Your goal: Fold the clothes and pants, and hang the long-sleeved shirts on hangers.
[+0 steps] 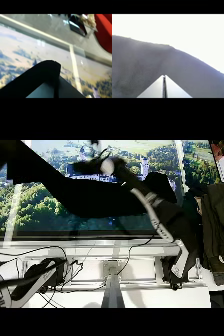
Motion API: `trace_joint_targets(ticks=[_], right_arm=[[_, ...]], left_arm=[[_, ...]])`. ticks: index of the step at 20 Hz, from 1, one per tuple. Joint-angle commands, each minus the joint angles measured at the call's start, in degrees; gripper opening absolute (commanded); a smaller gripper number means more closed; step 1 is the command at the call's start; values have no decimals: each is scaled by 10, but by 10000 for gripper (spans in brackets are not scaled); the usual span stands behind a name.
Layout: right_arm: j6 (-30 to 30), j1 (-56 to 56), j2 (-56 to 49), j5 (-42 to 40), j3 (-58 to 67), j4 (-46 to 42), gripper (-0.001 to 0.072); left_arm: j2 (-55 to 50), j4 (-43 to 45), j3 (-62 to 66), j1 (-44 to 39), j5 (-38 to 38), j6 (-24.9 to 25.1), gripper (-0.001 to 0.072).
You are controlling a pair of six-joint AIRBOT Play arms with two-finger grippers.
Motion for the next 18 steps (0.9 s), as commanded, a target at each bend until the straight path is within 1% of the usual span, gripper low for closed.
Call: trace_joint_targets(ticks=[1, 3, 5, 7, 8, 9, 10, 11, 12, 14, 16, 17, 18], right_arm=[[-82, -104, 58, 132, 1, -13, 15], [-108, -142, 88, 164, 1, -13, 15], [-114, -169, 115, 174, 1, -13, 15], [-114, -188, 135, 172, 1, -13, 15], [-114, -193, 141, 173, 1, -13, 16], [-114, -195, 145, 175, 1, -15, 16], [-114, -198, 147, 177, 1, -16, 15], [-114, -198, 147, 179, 1, -16, 16], [-114, -198, 147, 180, 1, -17, 16], [-114, -198, 147, 179, 1, -17, 15], [-114, -198, 147, 179, 1, -17, 15], [-114, -198, 147, 179, 0, -17, 15], [-114, -198, 147, 178, 0, -17, 16]], left_arm=[[-73, 0, 0, -103, 1, 1, 8], [-131, 0, 0, -202, 9, 0, 8], [-188, 0, 0, -300, 28, 0, 8], [-232, 0, 0, -374, 33, 0, 12], [-246, 0, 0, -399, 33, 0, 113], [-254, 0, 0, -413, 33, 0, 381], [-256, 0, 0, -418, 33, -1, 720], [-253, 0, 0, -414, 33, -2, 702], [-246, 2, 0, -401, 33, -2, 701], [-222, 2, 0, -353, 21, -2, 700], [-194, 26, 0, -278, -30, -2, 698], [-182, 52, 0, -236, -66, -11, 696], [-175, 82, 0, -187, -108, -34, 673]])
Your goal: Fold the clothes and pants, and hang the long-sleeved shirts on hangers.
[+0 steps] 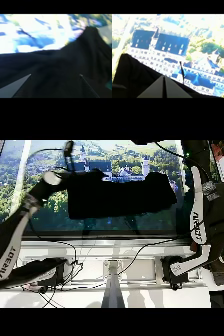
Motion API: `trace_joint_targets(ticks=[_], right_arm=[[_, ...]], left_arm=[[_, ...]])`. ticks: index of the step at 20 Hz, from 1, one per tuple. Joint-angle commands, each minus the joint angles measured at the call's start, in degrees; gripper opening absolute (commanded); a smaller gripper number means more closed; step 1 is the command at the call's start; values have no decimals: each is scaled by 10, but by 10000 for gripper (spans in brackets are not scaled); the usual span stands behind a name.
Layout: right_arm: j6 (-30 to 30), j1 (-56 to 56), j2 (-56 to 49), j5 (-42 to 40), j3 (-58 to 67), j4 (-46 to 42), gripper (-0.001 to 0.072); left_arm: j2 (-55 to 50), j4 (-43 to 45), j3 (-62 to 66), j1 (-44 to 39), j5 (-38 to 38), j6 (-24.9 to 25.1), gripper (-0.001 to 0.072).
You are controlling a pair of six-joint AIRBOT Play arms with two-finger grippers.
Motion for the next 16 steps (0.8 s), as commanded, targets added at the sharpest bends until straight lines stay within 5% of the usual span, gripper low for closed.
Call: trace_joint_targets(ticks=[1, 7, 12, 16], right_arm=[[-1, -2, 1, -2, -4, 0, 15], [-1, -1, 0, -2, -34, 2, 16], [-1, -1, 0, -3, -34, 5, 16], [-1, -1, 0, -4, -34, 5, 15]], left_arm=[[26, 79, 0, 136, -127, -45, 605], [-34, 133, -5, 324, -321, -21, 600], [-135, 114, -20, 323, -274, -12, 601], [-208, -8, -20, 302, -263, 68, 599]])
